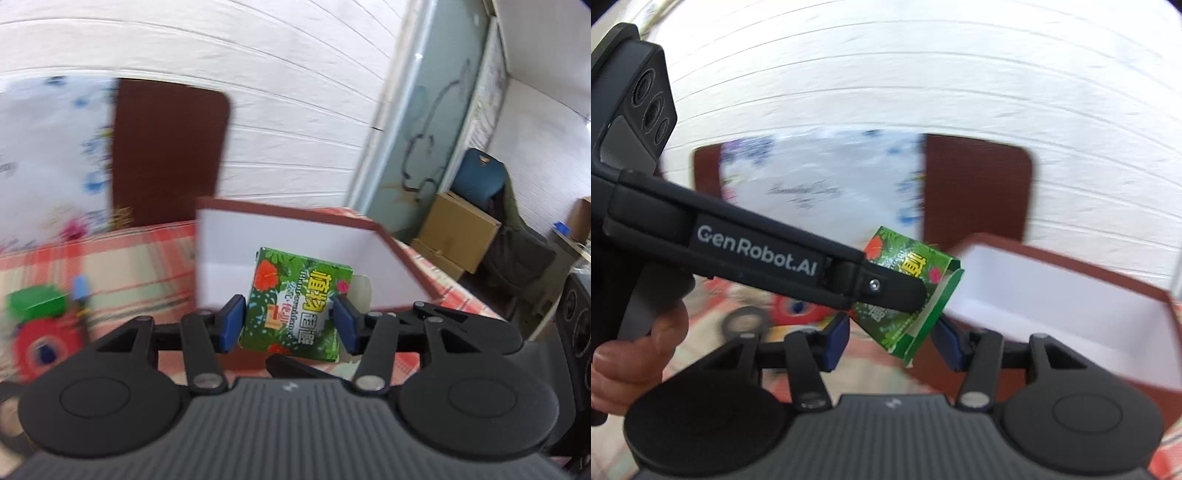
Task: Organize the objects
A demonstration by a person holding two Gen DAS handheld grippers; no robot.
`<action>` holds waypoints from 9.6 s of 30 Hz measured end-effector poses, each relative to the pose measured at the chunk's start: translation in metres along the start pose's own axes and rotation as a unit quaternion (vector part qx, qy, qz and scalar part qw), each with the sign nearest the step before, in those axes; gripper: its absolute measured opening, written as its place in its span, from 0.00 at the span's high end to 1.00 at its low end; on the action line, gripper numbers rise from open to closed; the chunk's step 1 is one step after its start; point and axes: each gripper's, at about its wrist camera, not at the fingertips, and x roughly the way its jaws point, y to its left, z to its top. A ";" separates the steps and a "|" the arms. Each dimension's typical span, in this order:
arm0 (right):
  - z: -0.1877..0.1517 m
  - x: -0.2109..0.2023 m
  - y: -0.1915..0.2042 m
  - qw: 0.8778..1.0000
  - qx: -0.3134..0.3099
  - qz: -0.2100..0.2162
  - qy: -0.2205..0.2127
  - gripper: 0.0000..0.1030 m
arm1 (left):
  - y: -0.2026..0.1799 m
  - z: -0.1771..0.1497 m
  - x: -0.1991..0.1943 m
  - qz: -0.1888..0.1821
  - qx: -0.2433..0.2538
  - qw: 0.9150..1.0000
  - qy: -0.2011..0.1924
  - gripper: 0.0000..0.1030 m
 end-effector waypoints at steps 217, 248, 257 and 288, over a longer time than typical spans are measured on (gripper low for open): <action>0.017 0.199 0.281 0.946 -0.186 0.250 0.089 0.13 | 0.294 -0.084 -0.166 0.337 -0.178 0.923 0.058 0.82; -0.075 0.016 0.005 0.992 -0.024 0.010 0.127 0.06 | 0.017 -0.092 0.002 0.115 -0.016 0.982 0.149 0.69; -0.051 0.003 0.013 0.996 -0.077 -0.003 0.047 0.20 | -0.003 -0.027 -0.018 0.136 0.032 0.985 0.099 0.78; 0.029 0.054 -0.133 0.993 0.004 -0.112 0.023 0.19 | -0.028 0.066 0.109 0.112 0.091 0.987 0.076 0.77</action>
